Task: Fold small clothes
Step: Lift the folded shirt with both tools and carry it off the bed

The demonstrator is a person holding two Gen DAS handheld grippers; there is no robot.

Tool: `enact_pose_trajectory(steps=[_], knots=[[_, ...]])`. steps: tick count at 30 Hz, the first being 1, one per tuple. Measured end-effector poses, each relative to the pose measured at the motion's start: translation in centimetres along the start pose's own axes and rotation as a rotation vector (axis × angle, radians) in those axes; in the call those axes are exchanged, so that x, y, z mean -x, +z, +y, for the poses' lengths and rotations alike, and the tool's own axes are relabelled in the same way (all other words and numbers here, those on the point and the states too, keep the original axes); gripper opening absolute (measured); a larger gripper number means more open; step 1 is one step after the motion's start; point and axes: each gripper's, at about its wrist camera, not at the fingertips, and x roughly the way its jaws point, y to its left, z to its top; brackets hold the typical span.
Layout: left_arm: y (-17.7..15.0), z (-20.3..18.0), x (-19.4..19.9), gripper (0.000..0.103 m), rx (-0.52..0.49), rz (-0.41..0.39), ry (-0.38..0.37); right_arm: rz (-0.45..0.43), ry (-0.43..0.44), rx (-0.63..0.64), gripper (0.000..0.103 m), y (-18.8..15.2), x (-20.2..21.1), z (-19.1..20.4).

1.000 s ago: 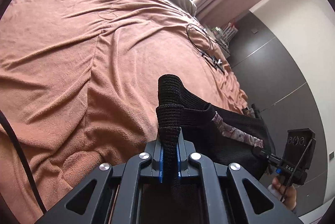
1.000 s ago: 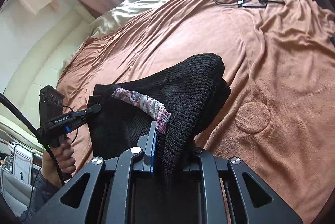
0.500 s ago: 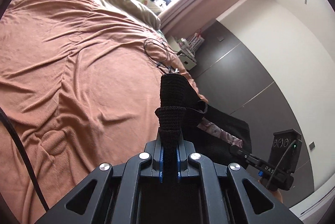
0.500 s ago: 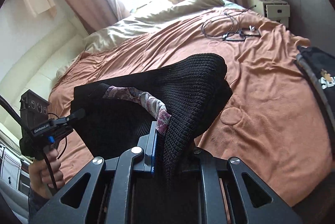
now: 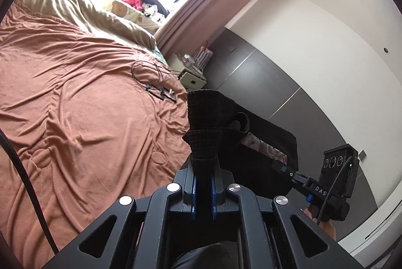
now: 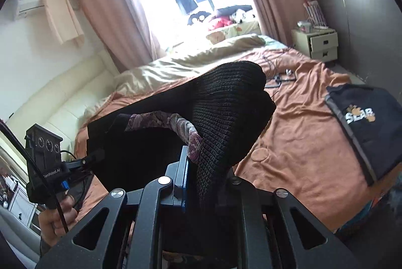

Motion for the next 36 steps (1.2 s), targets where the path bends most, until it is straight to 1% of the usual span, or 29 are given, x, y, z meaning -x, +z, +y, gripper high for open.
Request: enact_pose_trajectory(steps=[8, 12, 15, 18, 21, 28, 31, 33, 36], knots=[[-1.2, -8.4, 1.4, 0.008, -0.082, -0.006, -0.062, -0.076, -0.016, 0.012, 0.011, -1.4, 9.2, -1.2], [-1.7, -12.0, 1.4, 0.008, -0.127, 0.003, -0.091, -0.110, -0.026, 0.025, 0.011, -1.9, 13.3, -2.6], [-1.9, -14.5, 0.6, 0.008, -0.152, 0.023, -0.120, -0.137, -0.042, 0.035, 0.011, -1.9, 16.0, -4.1], [-1.9, -16.7, -0.7, 0.008, -0.183, 0.041, -0.140, -0.164, -0.038, 0.033, 0.010, -1.9, 17.2, -5.7], [-1.8, -18.6, -2.6, 0.008, -0.192, 0.063, -0.169, -0.185, -0.042, 0.040, 0.010, -1.5, 18.7, -7.2], [-0.9, -23.1, -8.1, 0.008, -0.266, 0.106, -0.204, -0.234, -0.077, 0.030, 0.010, -1.0, 21.3, -11.2], [-0.4, -24.7, -10.2, 0.008, -0.296, 0.123, -0.222, -0.257, -0.084, 0.009, 0.010, -0.9, 21.7, -12.8], [0.0, -25.6, -12.0, 0.008, -0.301, 0.142, -0.229, -0.267, -0.097, -0.001, 0.010, -1.1, 21.9, -13.6], [0.2, -26.7, -14.9, 0.008, -0.303, 0.169, -0.260, -0.272, -0.129, -0.007, 0.010, -1.2, 21.5, -14.5]])
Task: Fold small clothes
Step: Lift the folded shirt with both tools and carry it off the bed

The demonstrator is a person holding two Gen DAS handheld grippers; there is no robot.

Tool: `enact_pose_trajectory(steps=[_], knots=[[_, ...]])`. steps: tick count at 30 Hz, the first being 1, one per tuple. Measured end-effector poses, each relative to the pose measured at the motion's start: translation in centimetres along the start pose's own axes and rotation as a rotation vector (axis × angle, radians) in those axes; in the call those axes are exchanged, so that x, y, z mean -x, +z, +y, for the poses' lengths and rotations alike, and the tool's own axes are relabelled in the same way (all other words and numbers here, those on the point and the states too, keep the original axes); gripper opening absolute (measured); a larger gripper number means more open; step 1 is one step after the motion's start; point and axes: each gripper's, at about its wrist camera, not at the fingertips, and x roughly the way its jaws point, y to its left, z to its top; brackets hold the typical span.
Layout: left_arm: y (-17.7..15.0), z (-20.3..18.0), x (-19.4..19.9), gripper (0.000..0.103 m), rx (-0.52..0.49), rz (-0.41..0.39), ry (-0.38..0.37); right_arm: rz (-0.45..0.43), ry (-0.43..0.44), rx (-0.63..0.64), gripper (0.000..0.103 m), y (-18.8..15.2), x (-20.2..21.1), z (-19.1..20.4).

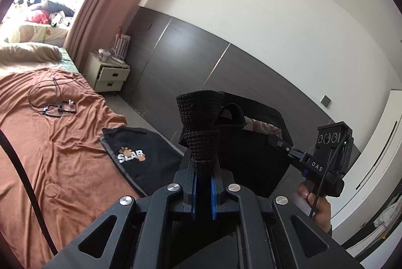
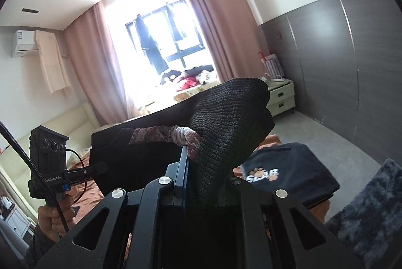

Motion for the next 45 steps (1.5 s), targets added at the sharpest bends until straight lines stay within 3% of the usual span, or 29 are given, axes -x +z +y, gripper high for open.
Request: enact_pose_trajectory(steps=[8, 19, 32, 36, 40, 45], knots=[[1.3, 0.1, -6.6, 0.008, 0.007, 0.051, -0.083, -0.007, -0.073, -0.012, 0.010, 0.1, -0.9, -0.6], [2.9, 2.3, -15.8, 0.008, 0.026, 0.123, -0.133, 0.017, -0.168, -0.061, 0.010, 1.7, -4.8, -1.4], [4.6, 11.0, -25.1, 0.008, 0.120, 0.193, -0.137, 0.061, -0.231, -0.136, 0.010, 1.9, -12.0, -2.1], [4.7, 12.1, -26.0, 0.008, 0.136, 0.199, -0.150, 0.073, -0.246, -0.158, 0.010, 2.1, -12.4, -1.4], [4.8, 10.7, -25.6, 0.008, 0.115, 0.200, -0.182, 0.064, -0.260, -0.168, 0.010, 3.0, -11.3, -0.3], [4.9, 8.1, -24.5, 0.007, 0.090, 0.187, -0.201, 0.027, -0.270, -0.176, 0.010, 3.4, -6.5, 1.3]])
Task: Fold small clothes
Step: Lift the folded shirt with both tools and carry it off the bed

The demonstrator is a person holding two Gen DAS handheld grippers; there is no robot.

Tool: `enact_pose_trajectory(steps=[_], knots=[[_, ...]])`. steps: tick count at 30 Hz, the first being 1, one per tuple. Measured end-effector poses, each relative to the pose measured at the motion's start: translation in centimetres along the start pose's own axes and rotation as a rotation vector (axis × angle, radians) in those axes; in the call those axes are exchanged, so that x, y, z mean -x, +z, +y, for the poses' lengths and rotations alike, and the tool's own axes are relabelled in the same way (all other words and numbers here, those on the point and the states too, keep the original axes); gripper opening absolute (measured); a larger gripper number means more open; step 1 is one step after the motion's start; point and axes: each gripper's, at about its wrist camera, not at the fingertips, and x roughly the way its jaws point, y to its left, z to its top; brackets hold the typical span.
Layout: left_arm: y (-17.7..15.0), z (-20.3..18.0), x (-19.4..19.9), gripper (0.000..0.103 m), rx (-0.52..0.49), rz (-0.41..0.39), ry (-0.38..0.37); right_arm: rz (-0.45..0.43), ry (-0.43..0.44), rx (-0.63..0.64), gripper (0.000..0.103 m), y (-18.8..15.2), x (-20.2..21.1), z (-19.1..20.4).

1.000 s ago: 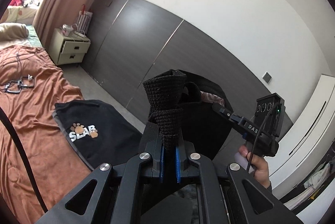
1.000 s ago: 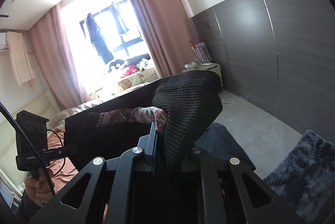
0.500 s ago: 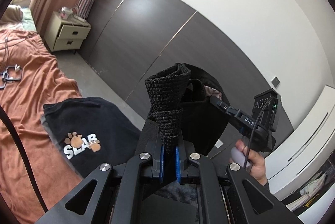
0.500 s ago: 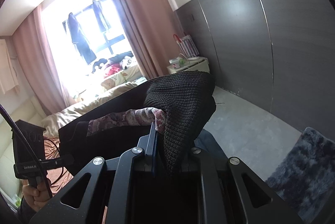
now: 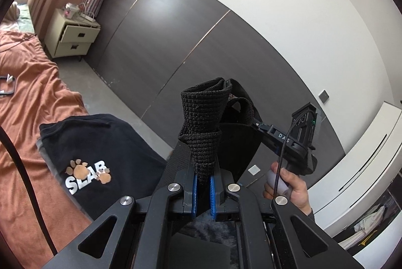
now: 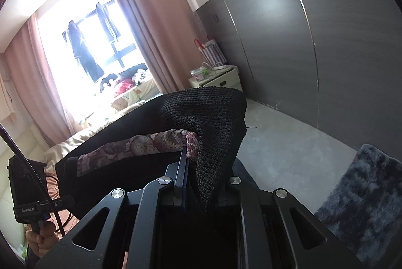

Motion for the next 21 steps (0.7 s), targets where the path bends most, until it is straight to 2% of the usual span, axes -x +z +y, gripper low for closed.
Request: enact_pose_trajectory(steps=[5, 10, 16, 21], knots=[[-0.3, -1.6, 0.2, 0.007, -0.019, 0.001, 0.004, -0.007, -0.010, 0.009, 0.010, -0.7, 2.6, 1.2], [-0.1, 0.2, -0.4, 0.007, 0.010, 0.004, 0.028, 0.007, -0.025, 0.015, 0.010, -1.0, 1.4, 2.3], [1.1, 4.8, -1.5, 0.007, 0.062, 0.016, 0.075, 0.075, -0.039, 0.021, 0.010, -0.6, -3.0, 1.2], [1.8, 10.5, -3.0, 0.007, 0.128, 0.017, 0.132, 0.137, -0.057, 0.038, 0.010, 0.7, -7.3, 1.2]])
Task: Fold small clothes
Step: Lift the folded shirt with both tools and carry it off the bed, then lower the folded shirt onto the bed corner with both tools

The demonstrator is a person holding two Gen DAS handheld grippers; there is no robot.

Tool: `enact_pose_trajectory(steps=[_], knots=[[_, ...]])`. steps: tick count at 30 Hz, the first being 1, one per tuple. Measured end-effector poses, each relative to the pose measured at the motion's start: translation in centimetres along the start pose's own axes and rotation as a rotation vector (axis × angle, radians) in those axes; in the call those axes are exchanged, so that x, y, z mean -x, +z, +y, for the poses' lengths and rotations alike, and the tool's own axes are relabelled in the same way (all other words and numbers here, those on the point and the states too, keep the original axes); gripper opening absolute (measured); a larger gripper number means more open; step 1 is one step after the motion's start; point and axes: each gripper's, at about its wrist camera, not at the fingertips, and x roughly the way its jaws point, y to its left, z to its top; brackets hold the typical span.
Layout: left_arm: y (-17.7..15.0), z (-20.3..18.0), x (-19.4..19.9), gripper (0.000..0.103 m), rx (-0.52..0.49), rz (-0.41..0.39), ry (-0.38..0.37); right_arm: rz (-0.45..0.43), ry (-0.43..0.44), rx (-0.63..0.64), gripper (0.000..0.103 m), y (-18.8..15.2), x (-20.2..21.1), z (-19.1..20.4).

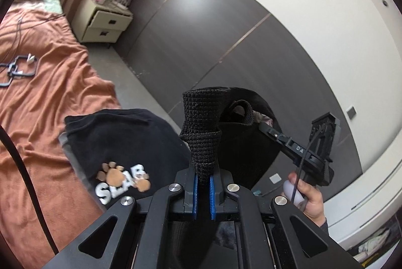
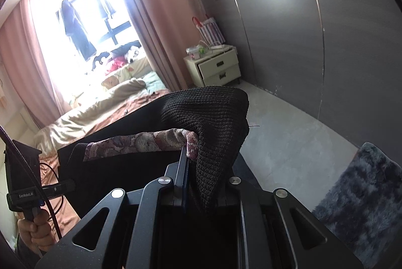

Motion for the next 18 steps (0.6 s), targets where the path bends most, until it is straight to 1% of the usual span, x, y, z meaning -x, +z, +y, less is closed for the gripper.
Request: enact_pose_trajectory(steps=[5, 10, 14, 18], knots=[[0.7, 5.3, -3.0, 0.007, 0.055, 0.027, 0.048, 0.083, -0.023, 0.013, 0.010, 2.3, -5.2, 0.2], [0.6, 9.4, -4.3, 0.006, 0.090, 0.040, 0.072, 0.143, -0.037, 0.034, 0.010, 4.5, -9.6, 0.8], [0.3, 11.8, -5.1, 0.006, 0.108, 0.052, 0.085, 0.183, -0.056, 0.047, 0.010, 5.8, -12.0, 1.1], [0.3, 13.3, -5.4, 0.006, 0.123, 0.051, 0.094, 0.199, -0.061, 0.060, 0.010, 6.5, -13.7, 1.4]])
